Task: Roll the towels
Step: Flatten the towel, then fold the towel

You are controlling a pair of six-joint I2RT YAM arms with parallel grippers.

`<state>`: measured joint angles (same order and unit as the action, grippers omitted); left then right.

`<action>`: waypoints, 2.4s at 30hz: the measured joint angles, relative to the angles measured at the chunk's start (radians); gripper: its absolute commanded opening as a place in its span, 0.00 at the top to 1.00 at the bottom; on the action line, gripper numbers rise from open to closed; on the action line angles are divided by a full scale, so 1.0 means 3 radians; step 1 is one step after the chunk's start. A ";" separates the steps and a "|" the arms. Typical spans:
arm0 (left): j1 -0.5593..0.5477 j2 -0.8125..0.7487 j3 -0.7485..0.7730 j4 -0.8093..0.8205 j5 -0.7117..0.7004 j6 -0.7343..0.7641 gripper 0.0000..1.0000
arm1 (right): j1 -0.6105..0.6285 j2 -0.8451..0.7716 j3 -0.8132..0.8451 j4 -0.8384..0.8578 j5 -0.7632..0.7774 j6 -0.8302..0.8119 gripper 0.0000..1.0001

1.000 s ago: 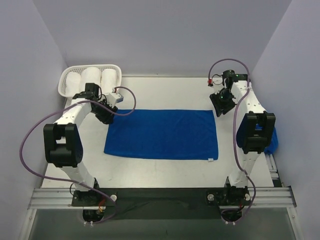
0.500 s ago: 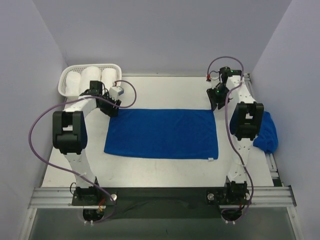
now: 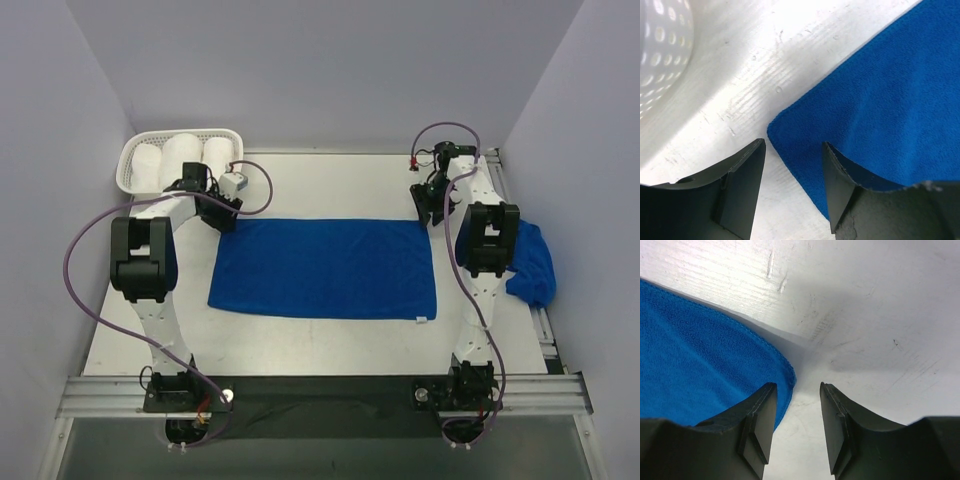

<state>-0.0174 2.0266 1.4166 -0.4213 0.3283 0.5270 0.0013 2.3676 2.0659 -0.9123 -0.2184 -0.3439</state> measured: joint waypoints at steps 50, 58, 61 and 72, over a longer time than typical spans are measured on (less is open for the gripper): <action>0.0221 0.0264 0.0641 -0.0086 0.0201 -0.0150 1.00 | 0.0081 0.0134 0.0587 0.0137 -0.0008 -0.0090 1.00; 0.0294 0.0109 0.0641 -0.0144 0.0417 -0.0156 1.00 | 0.0075 0.0075 0.0587 0.0183 0.0005 -0.0090 1.00; 0.0331 -0.0083 0.0640 -0.0146 0.0512 -0.0160 1.00 | 0.0062 -0.0080 0.0548 0.0206 -0.0015 -0.0098 1.00; 0.0459 -0.0898 -0.0023 -0.0381 0.0829 0.0323 1.00 | 0.0056 -0.1115 -0.0664 0.0310 -0.0272 -0.0448 1.00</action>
<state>0.1204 1.7573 1.4097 -0.5358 0.5770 0.6239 0.0181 2.0331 1.8668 -0.8192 -0.3000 -0.4782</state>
